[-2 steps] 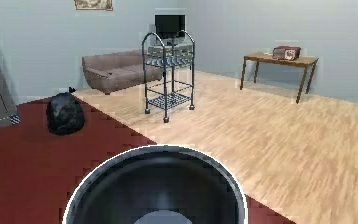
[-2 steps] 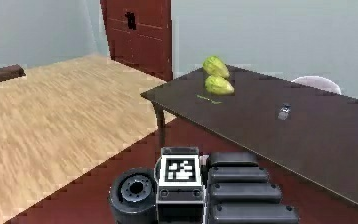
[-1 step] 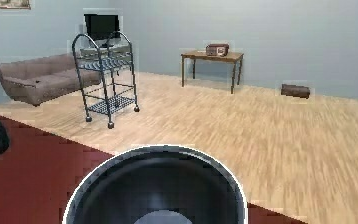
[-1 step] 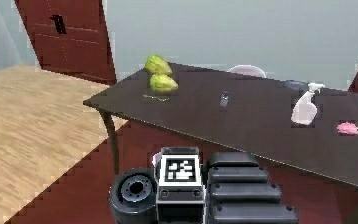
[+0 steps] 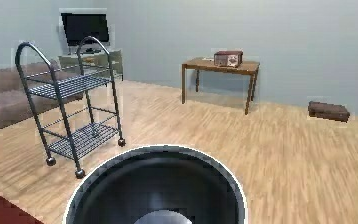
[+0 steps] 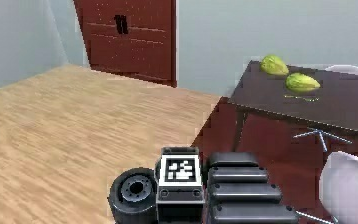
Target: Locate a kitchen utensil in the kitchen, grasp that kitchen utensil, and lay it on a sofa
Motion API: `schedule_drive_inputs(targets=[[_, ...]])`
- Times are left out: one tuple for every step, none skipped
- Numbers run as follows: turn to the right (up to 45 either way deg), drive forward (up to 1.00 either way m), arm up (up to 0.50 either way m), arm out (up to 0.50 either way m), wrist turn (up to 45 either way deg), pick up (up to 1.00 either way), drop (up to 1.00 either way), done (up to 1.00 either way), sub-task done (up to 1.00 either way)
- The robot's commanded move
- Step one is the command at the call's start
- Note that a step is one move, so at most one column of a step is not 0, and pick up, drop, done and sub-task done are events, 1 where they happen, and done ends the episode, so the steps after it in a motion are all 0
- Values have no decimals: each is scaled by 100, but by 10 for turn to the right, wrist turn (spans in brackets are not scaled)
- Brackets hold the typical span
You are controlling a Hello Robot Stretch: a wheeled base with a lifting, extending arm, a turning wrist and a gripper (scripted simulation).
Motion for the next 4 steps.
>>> schedule_drive_inputs(targets=[[0,100,0,0,0,0,0,0,0],[0,100,0,0,0,0,0,0,0],[30,0,0,0,0,0,0,0,0],[0,15,0,0,0,0,0,0,0]])
